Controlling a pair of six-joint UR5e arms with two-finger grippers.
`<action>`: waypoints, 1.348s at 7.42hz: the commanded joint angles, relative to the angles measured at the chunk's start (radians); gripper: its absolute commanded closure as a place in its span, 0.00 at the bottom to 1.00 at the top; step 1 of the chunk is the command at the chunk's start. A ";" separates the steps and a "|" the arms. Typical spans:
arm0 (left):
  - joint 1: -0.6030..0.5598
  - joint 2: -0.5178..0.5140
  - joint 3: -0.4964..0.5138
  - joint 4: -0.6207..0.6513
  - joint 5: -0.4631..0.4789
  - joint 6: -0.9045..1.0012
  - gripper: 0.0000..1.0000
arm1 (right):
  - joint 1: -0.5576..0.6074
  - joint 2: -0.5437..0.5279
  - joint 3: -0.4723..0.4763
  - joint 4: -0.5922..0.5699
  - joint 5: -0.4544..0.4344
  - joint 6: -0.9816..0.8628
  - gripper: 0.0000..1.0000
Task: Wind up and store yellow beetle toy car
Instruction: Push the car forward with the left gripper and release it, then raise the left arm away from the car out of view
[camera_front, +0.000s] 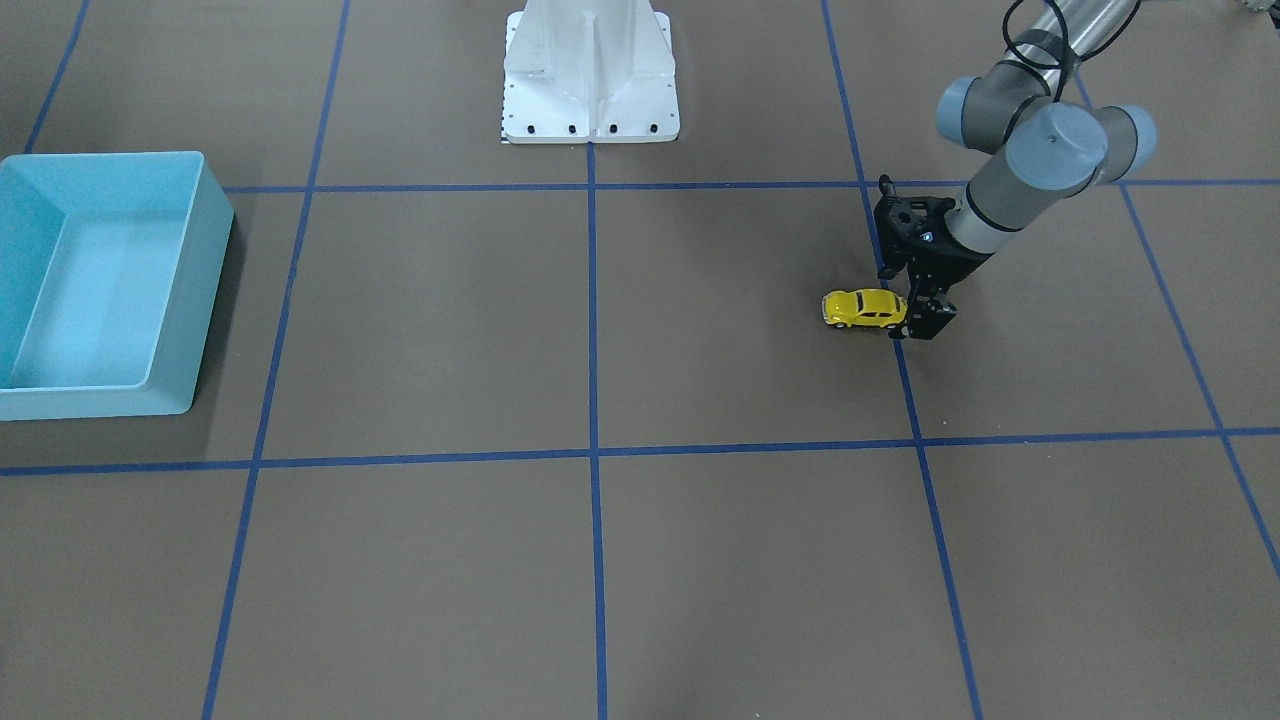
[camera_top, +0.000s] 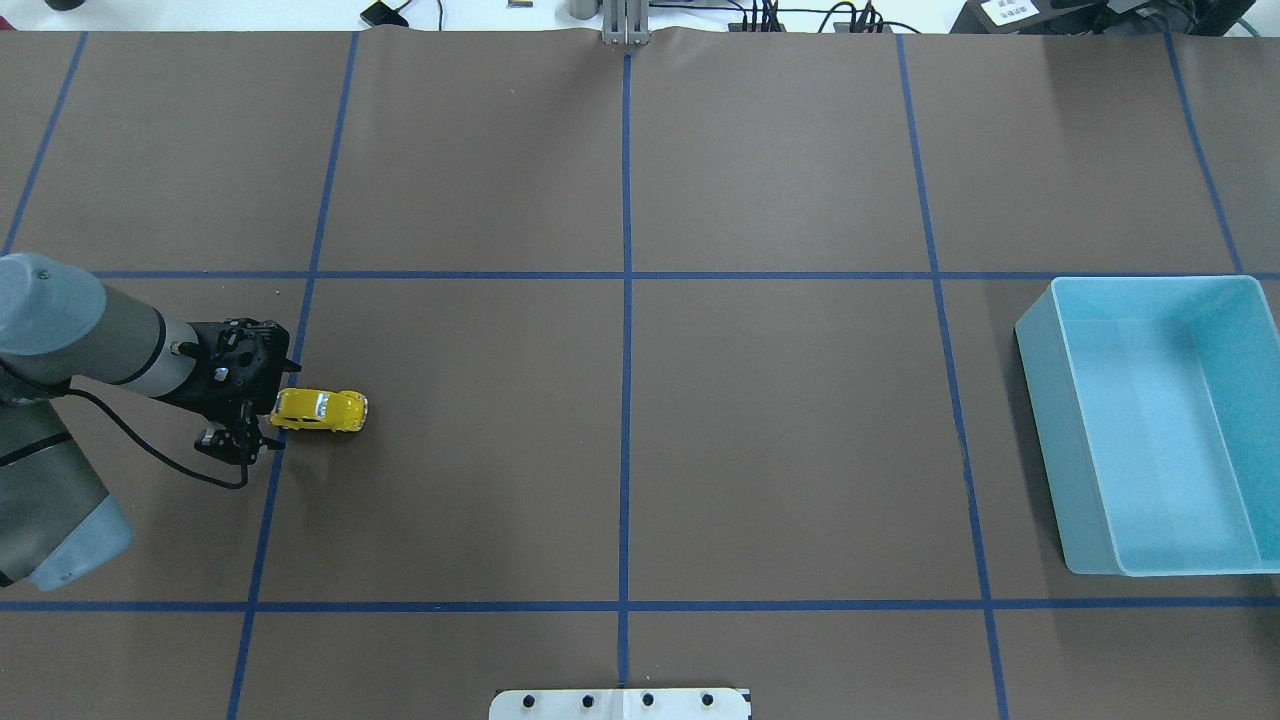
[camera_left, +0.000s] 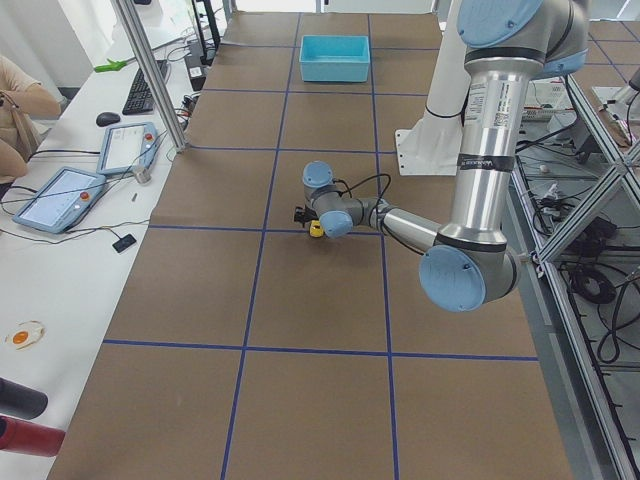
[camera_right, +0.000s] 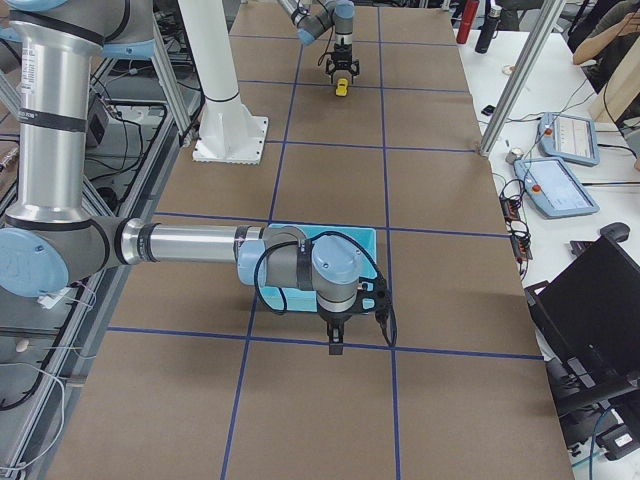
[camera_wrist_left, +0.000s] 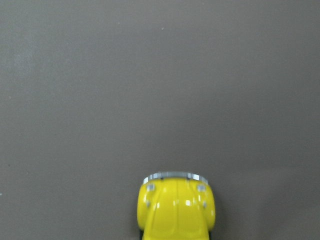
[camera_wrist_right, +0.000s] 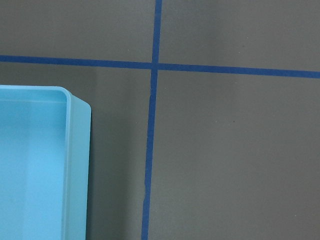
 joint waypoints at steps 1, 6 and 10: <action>0.000 0.003 -0.008 0.002 0.000 0.000 0.00 | -0.001 -0.005 0.001 0.000 0.003 0.000 0.00; -0.029 0.041 -0.081 0.075 0.003 0.000 0.00 | -0.001 -0.005 -0.004 0.002 0.003 0.000 0.00; -0.150 0.078 -0.109 0.123 -0.003 0.000 0.00 | -0.001 0.003 -0.001 0.002 0.004 0.000 0.00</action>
